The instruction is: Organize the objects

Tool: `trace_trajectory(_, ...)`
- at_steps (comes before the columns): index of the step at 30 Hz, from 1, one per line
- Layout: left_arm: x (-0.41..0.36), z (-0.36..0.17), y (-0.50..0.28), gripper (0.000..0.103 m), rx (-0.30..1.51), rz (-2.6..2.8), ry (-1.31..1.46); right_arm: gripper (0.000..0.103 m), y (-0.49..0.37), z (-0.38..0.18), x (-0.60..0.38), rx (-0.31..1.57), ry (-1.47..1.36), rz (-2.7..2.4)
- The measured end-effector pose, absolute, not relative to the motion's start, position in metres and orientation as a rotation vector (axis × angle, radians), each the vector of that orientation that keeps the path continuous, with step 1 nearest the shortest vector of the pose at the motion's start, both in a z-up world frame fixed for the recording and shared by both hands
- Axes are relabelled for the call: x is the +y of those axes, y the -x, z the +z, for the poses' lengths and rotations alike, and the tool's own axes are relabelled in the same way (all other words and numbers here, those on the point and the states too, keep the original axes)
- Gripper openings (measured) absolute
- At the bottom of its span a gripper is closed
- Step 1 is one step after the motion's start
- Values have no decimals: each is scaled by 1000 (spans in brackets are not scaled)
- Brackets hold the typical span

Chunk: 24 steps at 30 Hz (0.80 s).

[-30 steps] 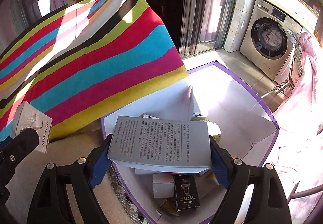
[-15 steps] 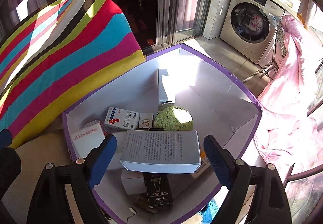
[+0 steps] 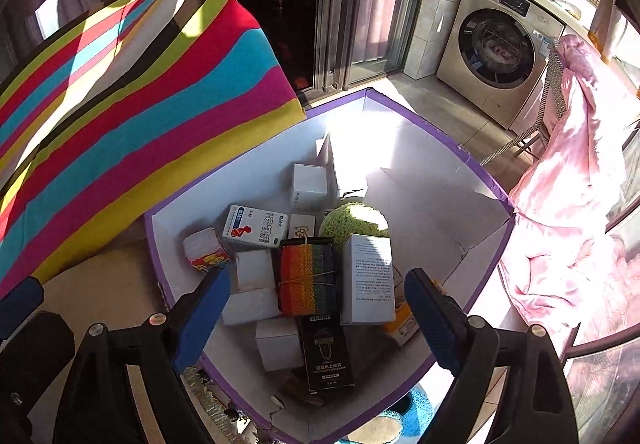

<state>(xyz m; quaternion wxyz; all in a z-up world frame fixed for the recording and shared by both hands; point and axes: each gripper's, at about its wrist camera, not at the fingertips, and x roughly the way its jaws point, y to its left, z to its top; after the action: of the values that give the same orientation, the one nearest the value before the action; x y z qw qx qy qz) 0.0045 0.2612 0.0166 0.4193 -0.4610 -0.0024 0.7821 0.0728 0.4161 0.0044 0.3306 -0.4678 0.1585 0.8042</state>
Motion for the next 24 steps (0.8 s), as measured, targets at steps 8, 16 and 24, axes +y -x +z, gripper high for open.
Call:
trace_trajectory(8,235,14,-3,87,-88,1945,1200,90,-73,10,399,383,1241,2087)
trace_trajectory(16,233,18,-9,96,-31,1959,1194,90,-71,14,391,357,1251,2088)
trace_trajectory(24,248,17,-17,102,90,1923,1190,90,-85,11,397,346,1263,2048)
